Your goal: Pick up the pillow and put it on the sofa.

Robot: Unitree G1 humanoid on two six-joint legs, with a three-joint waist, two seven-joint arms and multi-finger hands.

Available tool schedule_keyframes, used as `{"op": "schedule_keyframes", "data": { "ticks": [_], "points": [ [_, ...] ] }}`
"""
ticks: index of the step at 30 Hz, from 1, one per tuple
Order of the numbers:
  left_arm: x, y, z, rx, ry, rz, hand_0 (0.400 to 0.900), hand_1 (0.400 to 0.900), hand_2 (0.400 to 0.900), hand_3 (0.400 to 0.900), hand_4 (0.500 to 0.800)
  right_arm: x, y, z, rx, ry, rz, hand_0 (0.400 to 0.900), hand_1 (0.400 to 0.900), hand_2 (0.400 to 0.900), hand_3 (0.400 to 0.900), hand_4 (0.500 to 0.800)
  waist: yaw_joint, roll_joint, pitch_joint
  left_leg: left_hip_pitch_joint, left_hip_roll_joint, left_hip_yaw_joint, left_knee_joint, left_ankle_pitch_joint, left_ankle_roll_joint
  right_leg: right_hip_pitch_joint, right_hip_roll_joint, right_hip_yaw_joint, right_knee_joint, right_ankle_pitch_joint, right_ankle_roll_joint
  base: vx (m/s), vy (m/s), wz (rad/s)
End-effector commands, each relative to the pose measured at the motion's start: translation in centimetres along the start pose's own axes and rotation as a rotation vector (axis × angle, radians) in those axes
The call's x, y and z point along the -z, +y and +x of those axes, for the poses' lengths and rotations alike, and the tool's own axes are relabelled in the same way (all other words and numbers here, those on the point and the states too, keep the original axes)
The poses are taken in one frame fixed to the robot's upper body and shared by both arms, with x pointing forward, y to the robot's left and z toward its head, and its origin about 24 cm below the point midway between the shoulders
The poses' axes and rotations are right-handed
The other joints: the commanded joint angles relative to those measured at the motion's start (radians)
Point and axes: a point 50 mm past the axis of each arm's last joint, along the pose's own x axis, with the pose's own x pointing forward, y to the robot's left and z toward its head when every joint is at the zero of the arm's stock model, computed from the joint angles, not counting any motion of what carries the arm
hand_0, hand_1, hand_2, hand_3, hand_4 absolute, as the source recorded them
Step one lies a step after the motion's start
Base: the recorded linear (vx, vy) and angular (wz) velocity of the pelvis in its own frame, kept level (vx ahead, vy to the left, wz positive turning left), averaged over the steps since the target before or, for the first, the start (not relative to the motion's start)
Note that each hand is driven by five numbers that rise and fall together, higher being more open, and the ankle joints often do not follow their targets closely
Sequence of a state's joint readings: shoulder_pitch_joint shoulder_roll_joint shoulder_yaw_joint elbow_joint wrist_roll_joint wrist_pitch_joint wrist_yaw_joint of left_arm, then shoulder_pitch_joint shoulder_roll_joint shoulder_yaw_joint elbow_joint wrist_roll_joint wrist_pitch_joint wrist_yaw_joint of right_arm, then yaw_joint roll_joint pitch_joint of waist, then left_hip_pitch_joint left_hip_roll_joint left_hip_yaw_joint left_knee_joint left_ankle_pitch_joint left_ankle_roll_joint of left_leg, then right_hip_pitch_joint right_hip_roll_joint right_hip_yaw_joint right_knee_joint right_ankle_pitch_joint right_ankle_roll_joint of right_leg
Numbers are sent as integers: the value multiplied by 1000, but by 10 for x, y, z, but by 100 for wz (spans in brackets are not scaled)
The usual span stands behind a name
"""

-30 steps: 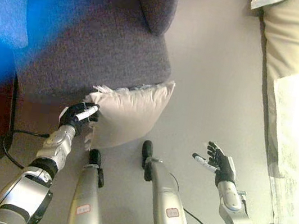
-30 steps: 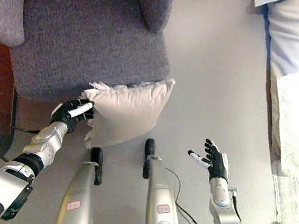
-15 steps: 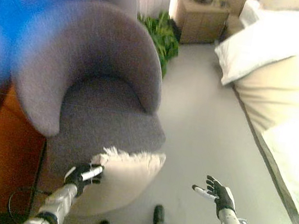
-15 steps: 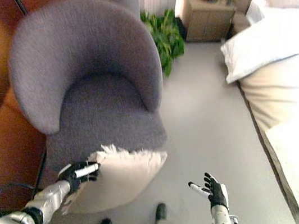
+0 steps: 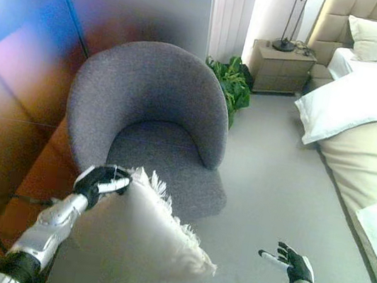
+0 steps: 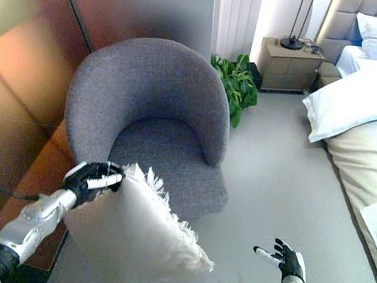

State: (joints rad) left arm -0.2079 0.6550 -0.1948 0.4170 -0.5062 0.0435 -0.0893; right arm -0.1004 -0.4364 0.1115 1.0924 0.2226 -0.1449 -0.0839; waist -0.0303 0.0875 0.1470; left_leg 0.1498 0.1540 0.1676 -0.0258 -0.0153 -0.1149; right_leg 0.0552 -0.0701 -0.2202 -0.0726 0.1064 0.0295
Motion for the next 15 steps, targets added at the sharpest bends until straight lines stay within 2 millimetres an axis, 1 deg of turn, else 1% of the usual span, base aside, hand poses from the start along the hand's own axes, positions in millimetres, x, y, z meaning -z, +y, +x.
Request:
{"op": "schedule_keyframes", "data": {
  "ticks": [1, 2, 4, 6, 8, 9, 11, 15],
  "points": [
    [-168, 30, 13, -60, -510, 98, 400, 400, 400, 400, 500, -21, -18, 5, 45, -88, -24, 900, 900, 900, 900, 800, -42, -35, -125, -72, -1, 67, 39, -2, 18, 16, -77, 8, 90, -142, 86, 56, -2, 2],
    [-187, 38, 15, -88, -516, 133, 400, 400, 400, 400, 500, -21, -19, 5, 41, -86, -32, 900, 900, 900, 900, 800, -55, -29, -132, -66, 0, 72, 33, -2, 16, 16, -77, 12, 85, -138, 91, 48, -5, -3],
    [-211, 47, 18, -103, -520, 121, 400, 400, 400, 400, 500, -23, -20, 6, 37, -86, -40, 900, 900, 900, 900, 800, -70, -22, -141, -57, 0, 80, 27, -3, 15, 13, -78, 20, 80, -134, 96, 44, -3, -8],
    [-229, 55, 19, -129, -514, 166, 400, 400, 400, 400, 500, -25, -22, 7, 33, -88, -49, 900, 900, 900, 900, 800, -83, -17, -146, -52, 3, 90, 29, -7, 14, 9, -80, 26, 80, -131, 100, 33, -7, -16],
    [-243, 62, 20, -147, -501, 166, 400, 400, 400, 400, 500, -28, -23, 8, 27, -97, -57, 900, 900, 900, 900, 800, -94, -11, -148, -46, 4, 99, 30, -11, 15, 5, -81, 34, 78, -126, 105, 38, -10, -26],
    [-250, 68, 20, -187, -474, 210, 400, 400, 400, 400, 500, -32, -23, 9, 24, -104, -65, 900, 900, 900, 900, 800, -103, -8, -148, -38, 4, 106, 29, -15, 15, 6, -81, 40, 76, -124, 108, 59, -5, -35],
    [-254, 80, 21, -250, -412, 240, 400, 400, 400, 400, 500, -38, -22, 10, 18, -115, -78, 900, 900, 900, 900, 800, -121, -1, -156, -33, 6, 118, 32, -19, 15, -1, -81, 52, 74, -118, 111, 80, 2, -38],
    [-247, 97, 24, -303, -278, 265, 400, 400, 400, 400, 500, -43, -22, 11, 9, -129, -96, 900, 900, 900, 900, 800, -156, 3, -162, -18, 6, 140, 35, -28, 16, -6, -77, 78, 69, -111, 117, 115, 5, -37]
  ]
}}
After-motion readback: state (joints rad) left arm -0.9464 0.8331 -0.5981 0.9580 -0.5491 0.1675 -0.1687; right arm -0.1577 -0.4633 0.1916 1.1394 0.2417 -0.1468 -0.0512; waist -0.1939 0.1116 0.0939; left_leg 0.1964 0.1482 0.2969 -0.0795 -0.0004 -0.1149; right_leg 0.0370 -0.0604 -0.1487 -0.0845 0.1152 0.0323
